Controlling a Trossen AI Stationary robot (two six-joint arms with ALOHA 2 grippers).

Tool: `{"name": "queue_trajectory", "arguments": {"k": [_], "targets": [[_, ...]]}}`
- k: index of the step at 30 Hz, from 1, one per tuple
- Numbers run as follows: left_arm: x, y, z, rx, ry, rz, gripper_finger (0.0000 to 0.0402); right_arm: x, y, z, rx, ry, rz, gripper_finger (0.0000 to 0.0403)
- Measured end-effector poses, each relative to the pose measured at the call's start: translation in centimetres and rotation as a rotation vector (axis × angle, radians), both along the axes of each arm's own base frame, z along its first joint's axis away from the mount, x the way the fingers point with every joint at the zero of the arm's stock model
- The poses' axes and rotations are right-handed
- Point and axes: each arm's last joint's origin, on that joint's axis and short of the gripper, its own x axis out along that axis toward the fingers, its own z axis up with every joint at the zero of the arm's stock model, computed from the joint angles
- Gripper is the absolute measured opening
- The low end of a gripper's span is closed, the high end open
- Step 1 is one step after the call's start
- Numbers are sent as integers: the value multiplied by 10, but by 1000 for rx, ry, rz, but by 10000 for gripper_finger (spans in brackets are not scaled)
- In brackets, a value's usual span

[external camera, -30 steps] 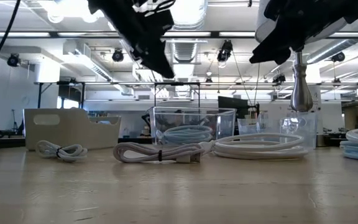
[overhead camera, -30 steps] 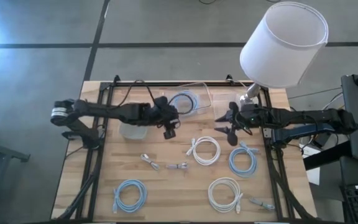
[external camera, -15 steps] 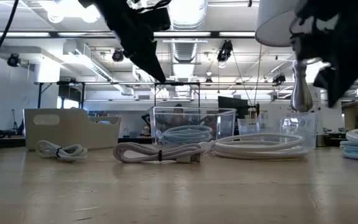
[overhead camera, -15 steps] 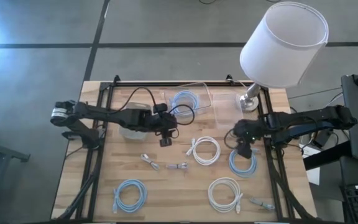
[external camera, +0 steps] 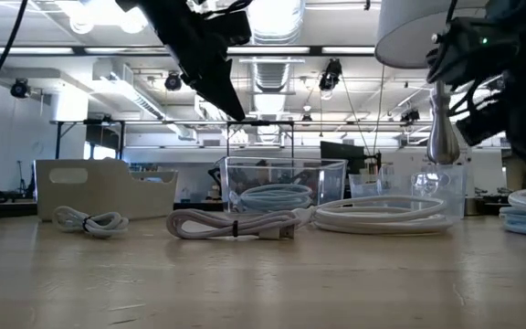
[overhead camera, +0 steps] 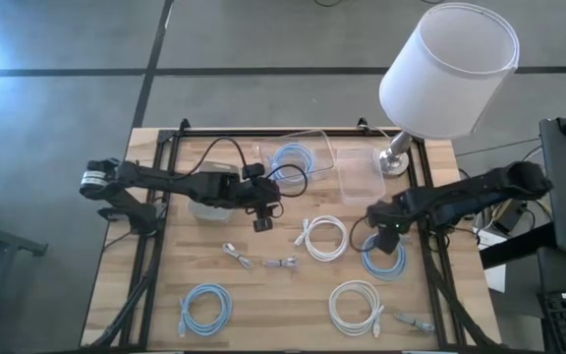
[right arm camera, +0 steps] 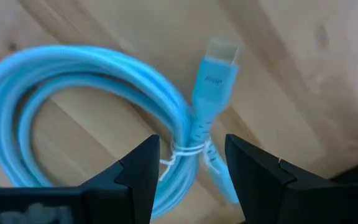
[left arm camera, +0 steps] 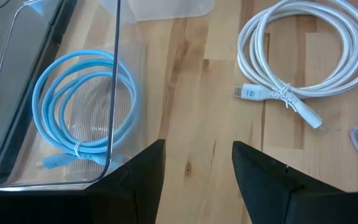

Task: Pick & Place USB Port
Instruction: Put the right blue HDMI cable into the left transparent bin

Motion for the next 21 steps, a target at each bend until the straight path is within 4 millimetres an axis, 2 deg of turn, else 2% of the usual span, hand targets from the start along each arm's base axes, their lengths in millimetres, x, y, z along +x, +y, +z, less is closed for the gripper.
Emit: {"name": "queue_trajectory", "arguments": {"k": [12,17,21], "targets": [[0,0,0,1,1,-1,190,11,1,-26,3,163,59,170],[0,0,0,2,1,-1,190,17,2,-29,14,183,49,118],[0,0,0,13,2,8,190,24,4,-21,48,148,19,63]]}}
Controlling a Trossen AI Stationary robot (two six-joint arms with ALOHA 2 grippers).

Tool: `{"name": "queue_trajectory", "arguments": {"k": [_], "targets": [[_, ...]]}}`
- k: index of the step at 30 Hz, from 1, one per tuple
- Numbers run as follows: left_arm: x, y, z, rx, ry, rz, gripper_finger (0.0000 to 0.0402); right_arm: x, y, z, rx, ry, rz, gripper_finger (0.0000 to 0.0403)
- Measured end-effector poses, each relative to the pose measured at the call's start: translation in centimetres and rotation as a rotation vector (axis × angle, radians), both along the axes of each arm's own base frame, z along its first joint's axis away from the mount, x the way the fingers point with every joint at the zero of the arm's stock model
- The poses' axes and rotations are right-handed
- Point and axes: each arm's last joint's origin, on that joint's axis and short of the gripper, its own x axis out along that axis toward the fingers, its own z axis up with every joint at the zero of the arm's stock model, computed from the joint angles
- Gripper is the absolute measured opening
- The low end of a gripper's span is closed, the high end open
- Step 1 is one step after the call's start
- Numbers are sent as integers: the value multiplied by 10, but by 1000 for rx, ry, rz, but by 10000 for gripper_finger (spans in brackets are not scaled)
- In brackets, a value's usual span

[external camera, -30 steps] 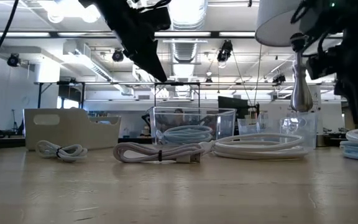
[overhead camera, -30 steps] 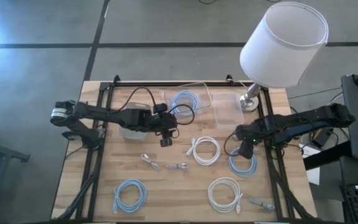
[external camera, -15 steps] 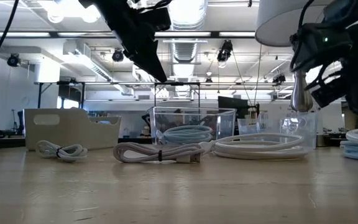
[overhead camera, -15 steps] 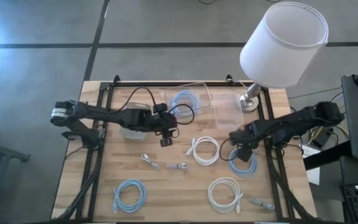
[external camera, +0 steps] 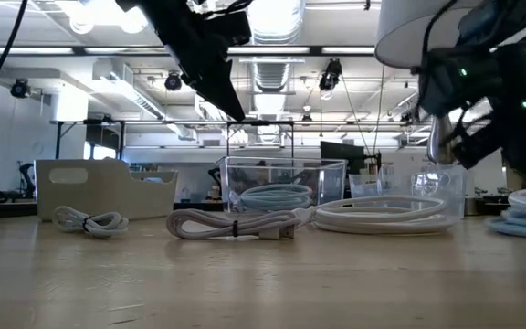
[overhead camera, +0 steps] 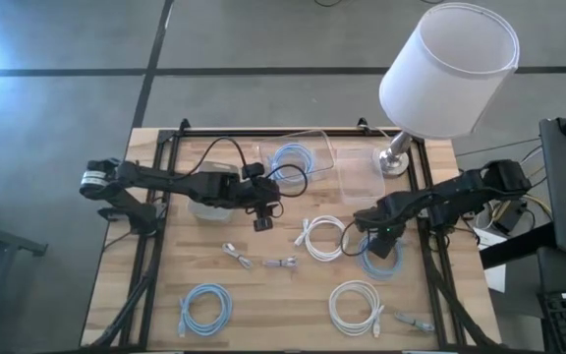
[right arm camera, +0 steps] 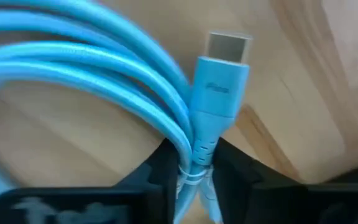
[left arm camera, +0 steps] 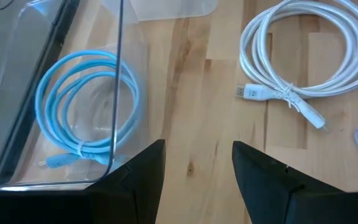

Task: Pick & Place USB Port
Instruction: Put the right blue HDMI cable into the left transparent bin

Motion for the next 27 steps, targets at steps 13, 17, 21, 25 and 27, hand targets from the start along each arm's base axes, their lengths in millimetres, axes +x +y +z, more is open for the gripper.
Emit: {"name": "queue_trajectory", "arguments": {"k": [13,17,21,25,27], "targets": [[0,1,0,26,1,16,190,36,-3,98,-181,-480,110,50],[0,1,1,29,-5,12,190,50,-8,134,-419,-611,195,50],[1,1,1,38,-10,2,190,68,-20,163,-647,-669,291,50],[1,1,1,38,-10,-1,190,88,-45,187,-789,-687,302,50],[1,1,1,38,-10,-2,190,100,-62,196,-836,-700,292,50]]}}
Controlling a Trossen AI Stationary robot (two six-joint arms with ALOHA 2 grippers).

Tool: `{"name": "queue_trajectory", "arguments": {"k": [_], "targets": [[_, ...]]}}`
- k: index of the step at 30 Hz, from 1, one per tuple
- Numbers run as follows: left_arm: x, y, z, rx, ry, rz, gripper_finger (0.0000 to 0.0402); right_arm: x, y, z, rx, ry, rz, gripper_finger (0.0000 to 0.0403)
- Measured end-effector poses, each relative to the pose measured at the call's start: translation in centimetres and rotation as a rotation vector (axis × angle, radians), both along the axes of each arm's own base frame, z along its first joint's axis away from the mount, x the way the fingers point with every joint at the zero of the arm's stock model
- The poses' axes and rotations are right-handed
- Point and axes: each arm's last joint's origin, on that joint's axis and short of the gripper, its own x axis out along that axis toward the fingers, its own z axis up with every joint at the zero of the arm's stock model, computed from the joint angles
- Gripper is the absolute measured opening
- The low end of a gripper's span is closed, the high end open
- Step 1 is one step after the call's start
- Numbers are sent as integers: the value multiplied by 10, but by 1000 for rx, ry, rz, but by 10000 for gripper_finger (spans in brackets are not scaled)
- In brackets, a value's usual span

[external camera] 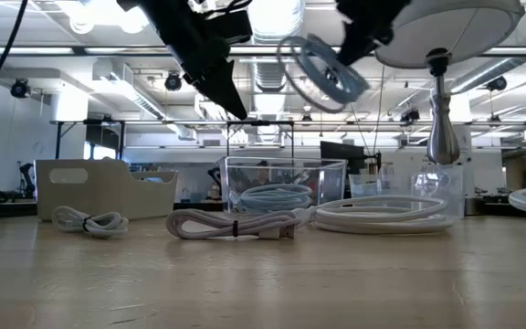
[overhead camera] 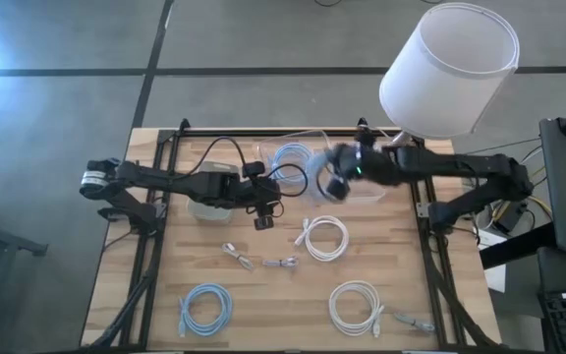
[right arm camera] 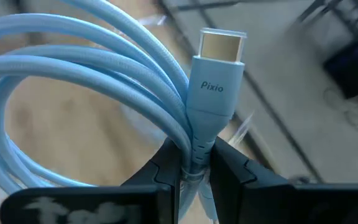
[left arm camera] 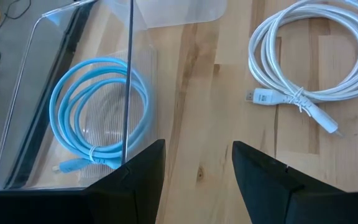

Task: Pick & Place USB Port
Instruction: Put the right blue HDMI cable into the left transparent bin

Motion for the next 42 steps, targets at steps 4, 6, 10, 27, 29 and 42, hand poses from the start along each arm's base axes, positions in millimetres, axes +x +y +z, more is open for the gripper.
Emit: {"name": "queue_trajectory", "arguments": {"k": [4,6,10,27,29,42], "targets": [[0,0,0,0,0,0,190,26,-37,3,-62,-5,-50,50],[0,0,0,0,0,0,190,38,-56,-3,-76,10,-84,56],[0,0,0,0,0,0,190,59,-90,-27,-69,91,-138,61],[0,0,0,-3,0,3,190,85,-123,-94,126,272,-188,58],[0,0,0,-3,0,4,190,83,-126,-94,139,255,-219,62],[0,0,0,-5,-1,6,190,73,-132,-111,272,150,-428,71]]}}
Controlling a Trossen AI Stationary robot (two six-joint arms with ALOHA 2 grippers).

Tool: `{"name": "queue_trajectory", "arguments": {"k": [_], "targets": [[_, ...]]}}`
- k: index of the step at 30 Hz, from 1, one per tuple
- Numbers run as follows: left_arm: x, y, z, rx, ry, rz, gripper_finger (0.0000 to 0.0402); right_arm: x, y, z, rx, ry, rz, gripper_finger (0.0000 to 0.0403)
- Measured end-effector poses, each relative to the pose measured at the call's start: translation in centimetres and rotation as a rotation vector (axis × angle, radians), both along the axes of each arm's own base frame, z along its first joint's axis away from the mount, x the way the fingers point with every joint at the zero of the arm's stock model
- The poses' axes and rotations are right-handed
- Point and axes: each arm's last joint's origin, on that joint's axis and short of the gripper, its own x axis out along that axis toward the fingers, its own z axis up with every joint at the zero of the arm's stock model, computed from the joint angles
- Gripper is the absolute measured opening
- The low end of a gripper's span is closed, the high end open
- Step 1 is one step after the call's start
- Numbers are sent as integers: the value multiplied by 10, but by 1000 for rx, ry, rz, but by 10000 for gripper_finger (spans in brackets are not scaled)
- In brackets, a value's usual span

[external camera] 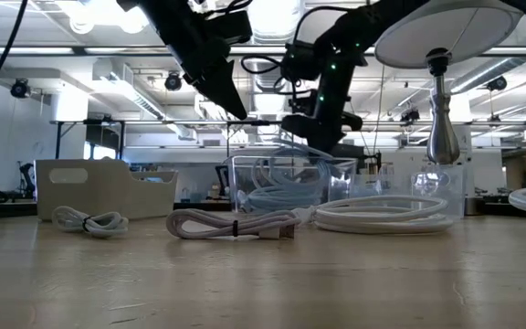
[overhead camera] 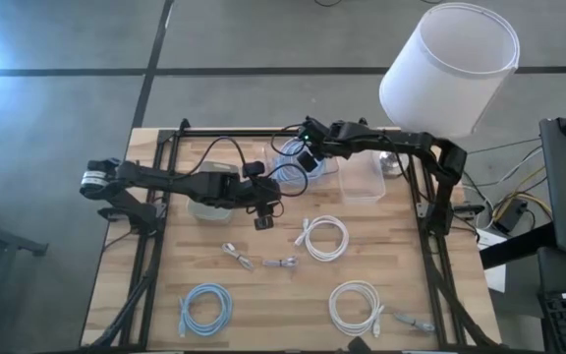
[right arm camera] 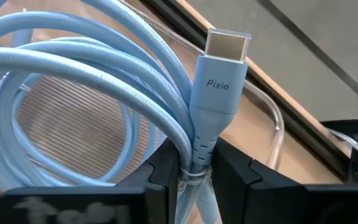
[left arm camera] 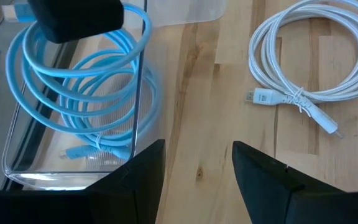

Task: Pick & Place USB Port
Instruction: Put the right blue HDMI cable into the left transparent bin

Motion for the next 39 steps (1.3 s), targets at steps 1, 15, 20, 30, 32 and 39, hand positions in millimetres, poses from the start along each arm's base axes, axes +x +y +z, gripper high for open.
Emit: {"name": "queue_trajectory", "arguments": {"k": [1,15,20,30,32,39], "targets": [[0,0,0,0,0,0,190,0,0,-1,1,1,0,71],[0,0,0,-5,4,5,190,-7,-13,-14,50,-40,-67,68],[0,0,0,1,7,-2,190,-7,-11,-19,138,-64,-29,79],[0,0,0,1,7,-2,190,-9,-13,-19,130,-28,14,126],[0,0,0,2,8,-2,190,-8,-13,-16,125,-23,30,137],[-3,0,1,-3,15,2,190,-21,-6,11,174,76,26,164]]}}
